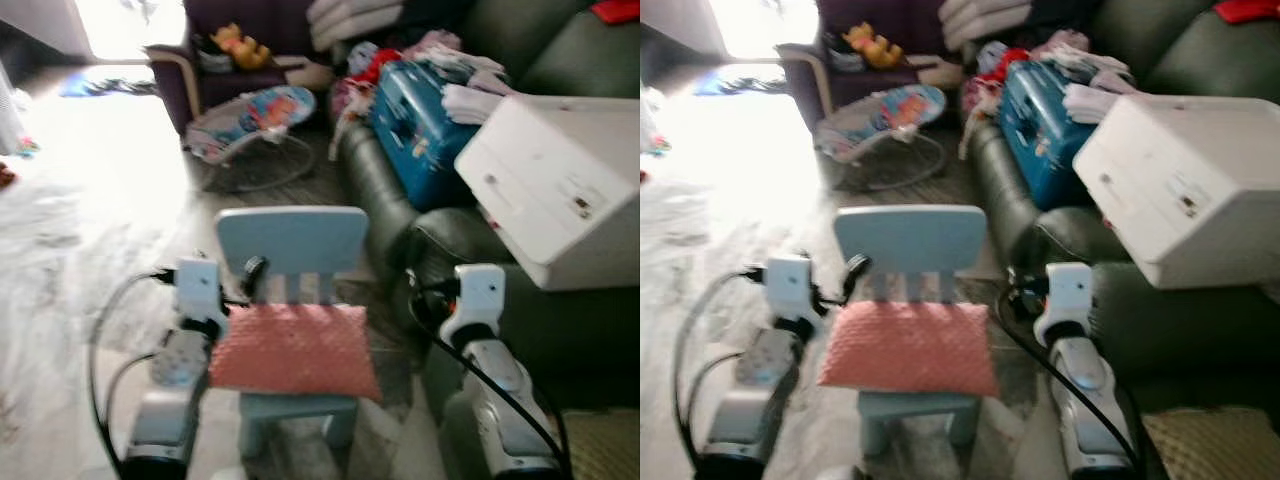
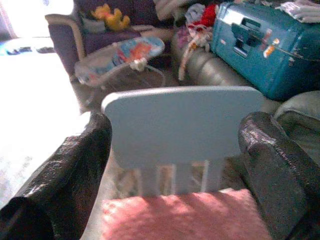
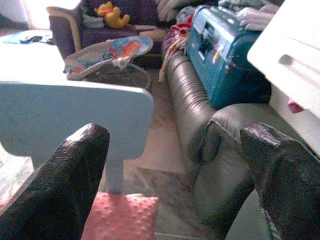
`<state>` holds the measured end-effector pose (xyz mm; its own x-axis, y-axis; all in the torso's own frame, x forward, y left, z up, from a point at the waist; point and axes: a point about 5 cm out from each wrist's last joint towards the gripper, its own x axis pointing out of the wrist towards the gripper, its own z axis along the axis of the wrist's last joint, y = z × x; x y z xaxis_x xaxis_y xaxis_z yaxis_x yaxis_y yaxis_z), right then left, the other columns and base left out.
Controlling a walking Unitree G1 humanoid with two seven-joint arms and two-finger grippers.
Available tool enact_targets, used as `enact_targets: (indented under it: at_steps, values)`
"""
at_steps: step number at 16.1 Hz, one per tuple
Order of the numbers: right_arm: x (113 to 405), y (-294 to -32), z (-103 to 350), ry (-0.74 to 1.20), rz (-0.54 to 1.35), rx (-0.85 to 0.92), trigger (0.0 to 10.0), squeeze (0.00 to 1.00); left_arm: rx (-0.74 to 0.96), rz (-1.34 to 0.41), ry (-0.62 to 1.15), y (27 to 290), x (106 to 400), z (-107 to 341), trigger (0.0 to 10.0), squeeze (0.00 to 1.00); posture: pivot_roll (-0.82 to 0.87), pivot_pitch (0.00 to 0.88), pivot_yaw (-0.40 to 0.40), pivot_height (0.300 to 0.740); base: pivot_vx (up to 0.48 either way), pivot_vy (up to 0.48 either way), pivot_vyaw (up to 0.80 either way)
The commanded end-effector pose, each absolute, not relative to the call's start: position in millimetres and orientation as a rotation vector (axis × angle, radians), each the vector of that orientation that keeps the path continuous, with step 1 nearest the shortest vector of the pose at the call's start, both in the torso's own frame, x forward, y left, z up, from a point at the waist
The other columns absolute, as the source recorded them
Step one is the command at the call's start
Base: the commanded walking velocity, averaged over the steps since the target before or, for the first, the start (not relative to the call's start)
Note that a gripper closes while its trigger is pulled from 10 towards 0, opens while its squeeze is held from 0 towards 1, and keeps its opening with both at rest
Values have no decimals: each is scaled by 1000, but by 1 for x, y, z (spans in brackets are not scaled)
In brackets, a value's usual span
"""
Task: Move the pillow to the sofa
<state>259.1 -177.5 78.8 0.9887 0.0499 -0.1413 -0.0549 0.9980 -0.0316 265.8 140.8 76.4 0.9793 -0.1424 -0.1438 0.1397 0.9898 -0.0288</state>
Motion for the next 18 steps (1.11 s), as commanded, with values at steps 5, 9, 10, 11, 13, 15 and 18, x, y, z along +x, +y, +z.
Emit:
enact_targets:
  at_steps: [5,9,10,11,13,15,18]
  values:
    - [261,-179,84,119,50,-42,10000,0,17,-160,109,138,266,82,10000,0,-28,0,-46,740,0,0,335]
    - [259,-179,82,126,44,-38,10000,0,35,-108,157,153,256,75,10000,0,-39,0,-38,740,0,0,327]
    - [257,-180,81,128,40,-36,10000,0,41,-100,172,157,251,71,10000,0,-38,0,-38,740,0,0,0]
    - [255,-182,80,130,26,-29,10000,0,43,-100,189,160,247,68,10000,0,-38,0,-38,740,0,0,0]
    - [251,-185,78,138,11,-24,10000,0,60,-75,222,166,244,64,10000,0,-33,0,-37,740,0,0,0]
    - [249,-186,80,130,0,-1,10000,0,87,-59,224,170,241,66,10000,0,-34,0,-34,740,0,0,0]
    - [245,-193,82,127,-47,67,10000,0,99,-43,230,184,234,66,10000,0,-29,0,-32,740,0,0,0]
